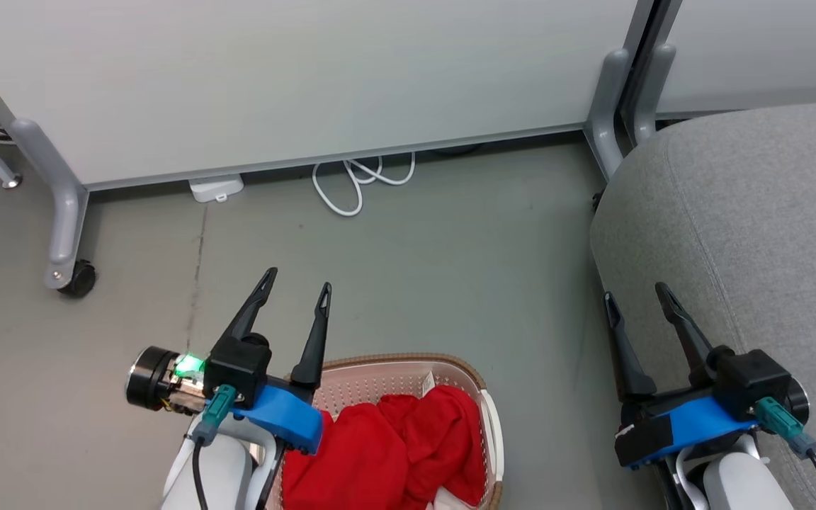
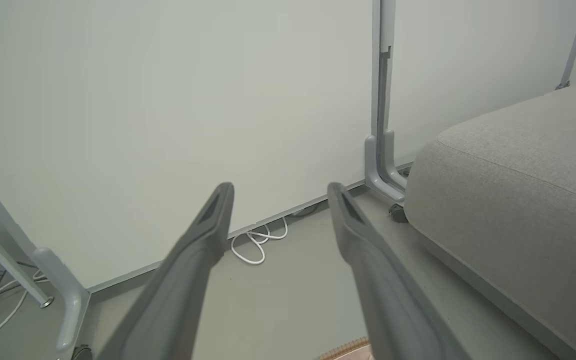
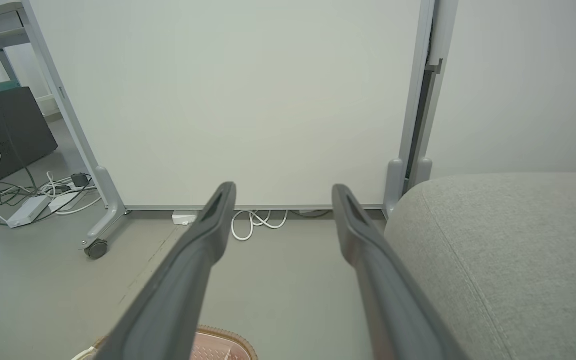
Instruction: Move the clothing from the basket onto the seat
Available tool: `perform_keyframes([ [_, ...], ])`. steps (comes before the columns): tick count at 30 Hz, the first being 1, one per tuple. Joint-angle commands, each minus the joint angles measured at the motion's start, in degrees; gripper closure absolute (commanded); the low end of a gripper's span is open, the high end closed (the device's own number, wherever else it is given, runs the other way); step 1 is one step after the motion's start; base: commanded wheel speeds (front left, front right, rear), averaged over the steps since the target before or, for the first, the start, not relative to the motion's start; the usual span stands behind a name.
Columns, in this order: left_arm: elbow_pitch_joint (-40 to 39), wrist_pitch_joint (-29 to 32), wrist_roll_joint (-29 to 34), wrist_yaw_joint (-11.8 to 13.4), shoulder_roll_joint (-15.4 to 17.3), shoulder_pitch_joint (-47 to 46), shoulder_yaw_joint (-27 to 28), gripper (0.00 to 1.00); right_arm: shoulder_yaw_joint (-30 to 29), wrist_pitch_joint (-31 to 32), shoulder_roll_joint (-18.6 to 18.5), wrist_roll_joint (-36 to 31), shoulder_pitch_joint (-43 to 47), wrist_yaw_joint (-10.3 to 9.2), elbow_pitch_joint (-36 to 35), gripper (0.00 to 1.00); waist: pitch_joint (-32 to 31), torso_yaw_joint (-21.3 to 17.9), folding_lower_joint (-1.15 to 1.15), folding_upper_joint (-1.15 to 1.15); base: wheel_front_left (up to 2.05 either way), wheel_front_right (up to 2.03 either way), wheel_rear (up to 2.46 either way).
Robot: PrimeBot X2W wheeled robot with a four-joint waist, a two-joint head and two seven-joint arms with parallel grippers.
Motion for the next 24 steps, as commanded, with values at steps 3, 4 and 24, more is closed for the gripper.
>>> perform_keyframes([
  [3,2.5,-0.3,0.7,-0.5,1.3,-3.5,-1.8,0.00,-0.3,-0.3,-0.3,-0.7,-1.7,0.03,-0.5,0.00,3.4,-0.8,0.00,0.00,0.00,0.00,0.00],
  [4,3.4,-0.3,0.9,-0.5,1.6,-4.3,-2.4,0.00,-0.3,-0.3,-0.3,-0.9,-2.1,0.03,-0.6,0.00,4.4,-1.0,0.00,0.00,0.00,0.00,0.00],
  [24,26.3,-0.3,-3.1,-0.9,6.3,-19.5,-20.7,0.00,0.7,-0.3,-0.3,0.1,-11.6,0.03,-3.7,0.00,21.9,-7.4,0.00,0.00,0.00,0.00,0.00],
])
